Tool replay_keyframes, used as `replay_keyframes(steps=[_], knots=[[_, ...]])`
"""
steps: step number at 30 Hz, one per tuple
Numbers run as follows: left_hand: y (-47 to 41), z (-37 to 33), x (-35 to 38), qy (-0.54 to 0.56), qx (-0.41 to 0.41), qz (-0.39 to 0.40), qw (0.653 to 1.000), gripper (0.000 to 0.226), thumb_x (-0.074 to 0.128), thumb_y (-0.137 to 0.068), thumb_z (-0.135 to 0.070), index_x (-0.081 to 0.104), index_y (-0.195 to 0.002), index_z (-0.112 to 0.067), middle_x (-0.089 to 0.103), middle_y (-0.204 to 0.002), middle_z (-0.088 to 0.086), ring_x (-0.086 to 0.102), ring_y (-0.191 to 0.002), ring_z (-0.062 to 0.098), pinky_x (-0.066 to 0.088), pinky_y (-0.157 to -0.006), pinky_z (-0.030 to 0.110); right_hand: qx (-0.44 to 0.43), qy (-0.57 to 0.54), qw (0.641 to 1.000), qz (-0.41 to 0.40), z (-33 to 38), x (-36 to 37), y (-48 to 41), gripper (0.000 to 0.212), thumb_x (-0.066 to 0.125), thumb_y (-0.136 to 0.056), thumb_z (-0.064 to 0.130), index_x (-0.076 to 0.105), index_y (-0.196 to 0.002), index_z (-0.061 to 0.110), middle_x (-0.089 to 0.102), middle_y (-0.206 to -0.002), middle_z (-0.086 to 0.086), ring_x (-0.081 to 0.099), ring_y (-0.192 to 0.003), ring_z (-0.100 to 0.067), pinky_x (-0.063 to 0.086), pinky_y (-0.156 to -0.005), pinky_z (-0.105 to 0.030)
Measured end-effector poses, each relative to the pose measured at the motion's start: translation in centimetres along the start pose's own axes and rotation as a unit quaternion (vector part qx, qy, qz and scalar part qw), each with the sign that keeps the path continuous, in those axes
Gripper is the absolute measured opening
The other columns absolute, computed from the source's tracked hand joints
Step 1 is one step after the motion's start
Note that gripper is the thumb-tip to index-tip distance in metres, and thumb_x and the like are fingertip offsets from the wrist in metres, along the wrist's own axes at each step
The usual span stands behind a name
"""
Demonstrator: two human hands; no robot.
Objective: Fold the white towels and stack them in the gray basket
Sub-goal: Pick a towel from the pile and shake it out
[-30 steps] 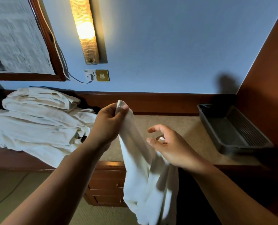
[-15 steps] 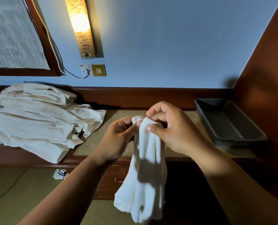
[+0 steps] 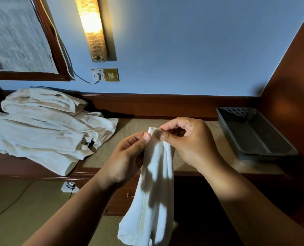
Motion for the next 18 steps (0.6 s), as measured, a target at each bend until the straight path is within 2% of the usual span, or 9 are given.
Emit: replay_keyframes(steps=[3, 5, 7, 9, 12, 14, 16, 18], knots=[[0.1, 0.2, -0.2, -0.066, 0.004, -0.029, 0.997, 0.037, 0.057, -0.097, -0.020, 0.061, -0.120, 0.008, 0.059, -0.122, 0.040, 0.058, -0.106, 0.041, 0.042, -0.098, 0.052, 0.025, -0.023, 0.999, 0.008, -0.7, 0.3, -0.1, 0.010, 0.084, -0.078, 0.027, 0.077, -0.084, 0.026, 0.074, -0.080, 0.012, 0.069, -0.077, -0.004, 0.051, -0.068, -0.016], [-0.1, 0.2, -0.4, -0.090, 0.005, -0.039, 0.995, 0.035, 0.057, -0.097, -0.022, 0.063, -0.115, 0.006, 0.063, -0.114, 0.039, 0.058, -0.098, 0.039, 0.046, -0.090, 0.047, 0.062, -0.062, 0.996, 0.029, -1.3, 0.7, 0.0, 0.011, 0.082, -0.080, 0.032, 0.075, -0.086, 0.028, 0.074, -0.082, 0.007, 0.068, -0.075, -0.009, 0.053, -0.070, -0.027], [-0.1, 0.2, -0.5, -0.105, 0.006, -0.041, 0.994, 0.034, 0.056, -0.097, -0.025, 0.064, -0.112, 0.005, 0.067, -0.105, 0.031, 0.060, -0.092, 0.037, 0.051, -0.080, 0.039, 0.082, -0.089, 0.992, 0.048, -1.9, 1.0, 0.3, 0.015, 0.077, -0.079, 0.040, 0.073, -0.089, 0.030, 0.072, -0.083, 0.004, 0.064, -0.072, -0.016, 0.052, -0.071, -0.037], [0.0, 0.1, -0.4, -0.124, 0.008, -0.028, 0.992, 0.032, 0.056, -0.097, -0.026, 0.065, -0.111, 0.001, 0.068, -0.100, 0.024, 0.062, -0.089, 0.033, 0.052, -0.076, 0.036, 0.084, -0.114, 0.988, 0.066, -2.3, 1.1, 0.8, 0.017, 0.073, -0.078, 0.041, 0.070, -0.089, 0.028, 0.071, -0.083, 0.003, 0.060, -0.068, -0.017, 0.049, -0.068, -0.038], [0.1, -0.5, -0.1, -0.195, 0.029, -0.017, 0.980, 0.024, 0.055, -0.099, -0.028, 0.067, -0.100, -0.007, 0.069, -0.089, 0.011, 0.063, -0.080, 0.022, 0.051, -0.069, 0.030, 0.111, -0.149, 0.977, 0.106, -2.9, 1.0, 1.7, 0.013, 0.071, -0.077, 0.032, 0.068, -0.088, 0.025, 0.067, -0.075, 0.000, 0.057, -0.066, -0.016, 0.045, -0.065, -0.035], [-0.1, -1.2, 0.2, -0.275, 0.060, -0.009, 0.959, 0.026, 0.055, -0.101, -0.031, 0.065, -0.091, -0.009, 0.064, -0.078, 0.001, 0.057, -0.072, 0.012, 0.046, -0.062, 0.024, 0.125, -0.139, 0.972, 0.145, -3.4, 0.8, 2.1, 0.014, 0.069, -0.076, 0.025, 0.067, -0.090, 0.024, 0.063, -0.069, 0.000, 0.057, -0.066, -0.015, 0.045, -0.064, -0.033], [-0.5, -2.2, 0.6, -0.361, 0.095, 0.011, 0.928, 0.029, 0.057, -0.101, -0.033, 0.062, -0.085, -0.010, 0.058, -0.071, -0.006, 0.051, -0.068, 0.006, 0.041, -0.059, 0.023, 0.137, -0.167, 0.958, 0.187, -3.9, 0.5, 2.2, 0.015, 0.068, -0.080, 0.016, 0.068, -0.095, 0.021, 0.070, -0.079, -0.008, 0.066, -0.076, -0.025, 0.052, -0.073, -0.041], [-1.1, -3.2, 0.8, -0.428, 0.121, 0.027, 0.895, 0.030, 0.058, -0.100, -0.036, 0.062, -0.084, -0.011, 0.057, -0.068, -0.002, 0.049, -0.067, 0.006, 0.042, -0.057, 0.028, 0.124, -0.206, 0.944, 0.226, -4.3, 0.6, 2.3, 0.015, 0.063, -0.086, 0.008, 0.070, -0.099, 0.014, 0.073, -0.092, -0.011, 0.070, -0.089, -0.028, 0.054, -0.082, -0.041]])
Point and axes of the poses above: each hand's wrist, its own y-axis away from the middle knuckle, its own x-axis out of the palm, z = x × y, the point moved 1 cm from there along -y, towards the middle knuckle
